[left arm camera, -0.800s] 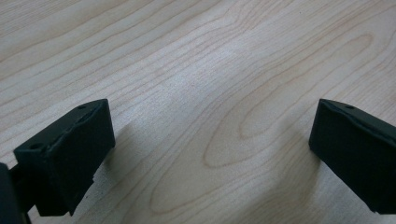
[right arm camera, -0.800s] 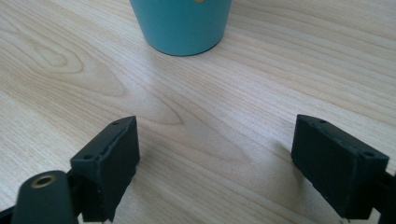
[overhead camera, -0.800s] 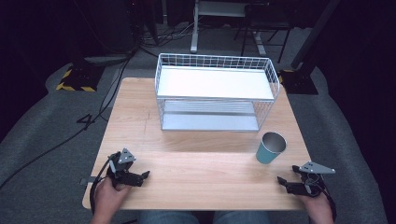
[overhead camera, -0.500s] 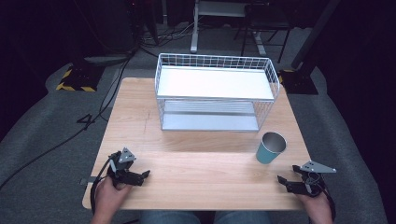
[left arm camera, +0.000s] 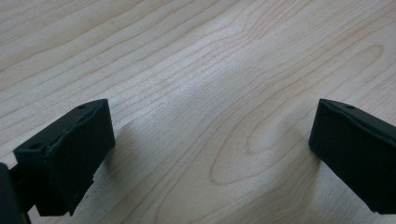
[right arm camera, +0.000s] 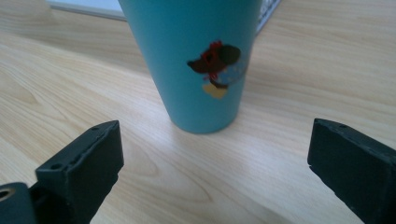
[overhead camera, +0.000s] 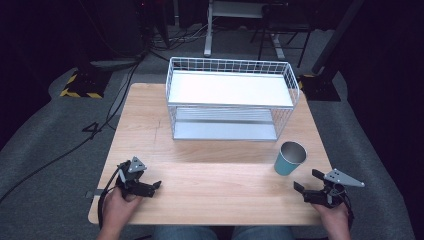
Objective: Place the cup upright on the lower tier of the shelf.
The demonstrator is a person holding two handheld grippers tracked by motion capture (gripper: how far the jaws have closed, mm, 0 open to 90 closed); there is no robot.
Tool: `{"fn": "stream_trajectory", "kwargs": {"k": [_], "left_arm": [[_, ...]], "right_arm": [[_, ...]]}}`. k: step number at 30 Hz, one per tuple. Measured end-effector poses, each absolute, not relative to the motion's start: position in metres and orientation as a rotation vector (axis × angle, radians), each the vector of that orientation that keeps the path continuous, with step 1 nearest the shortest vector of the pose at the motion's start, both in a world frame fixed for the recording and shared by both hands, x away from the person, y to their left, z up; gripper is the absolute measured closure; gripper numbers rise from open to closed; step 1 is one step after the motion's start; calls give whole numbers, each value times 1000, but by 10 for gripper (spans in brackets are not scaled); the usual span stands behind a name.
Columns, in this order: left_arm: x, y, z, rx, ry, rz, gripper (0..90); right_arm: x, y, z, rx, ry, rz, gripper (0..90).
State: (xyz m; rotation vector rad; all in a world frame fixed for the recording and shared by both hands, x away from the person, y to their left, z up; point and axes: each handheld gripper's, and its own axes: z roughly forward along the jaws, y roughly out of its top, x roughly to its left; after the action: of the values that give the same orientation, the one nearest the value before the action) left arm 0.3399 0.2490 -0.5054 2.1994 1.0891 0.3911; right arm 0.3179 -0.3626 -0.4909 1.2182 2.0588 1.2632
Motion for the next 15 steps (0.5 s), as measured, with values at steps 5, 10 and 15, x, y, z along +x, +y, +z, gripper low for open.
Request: {"fn": "stream_trajectory", "kwargs": {"k": [5, 10, 15], "left_arm": [[340, 249, -505, 2199, 1090, 392, 7], [339, 249, -505, 2201, 1092, 391, 7], [340, 249, -505, 2201, 1092, 391, 7]], "right_arm": [[324, -354, -489, 1188, 2024, 1301, 40], [335, -342, -489, 1163, 2018, 1297, 39], [341, -335, -489, 1175, 2014, 1302, 39]]}}
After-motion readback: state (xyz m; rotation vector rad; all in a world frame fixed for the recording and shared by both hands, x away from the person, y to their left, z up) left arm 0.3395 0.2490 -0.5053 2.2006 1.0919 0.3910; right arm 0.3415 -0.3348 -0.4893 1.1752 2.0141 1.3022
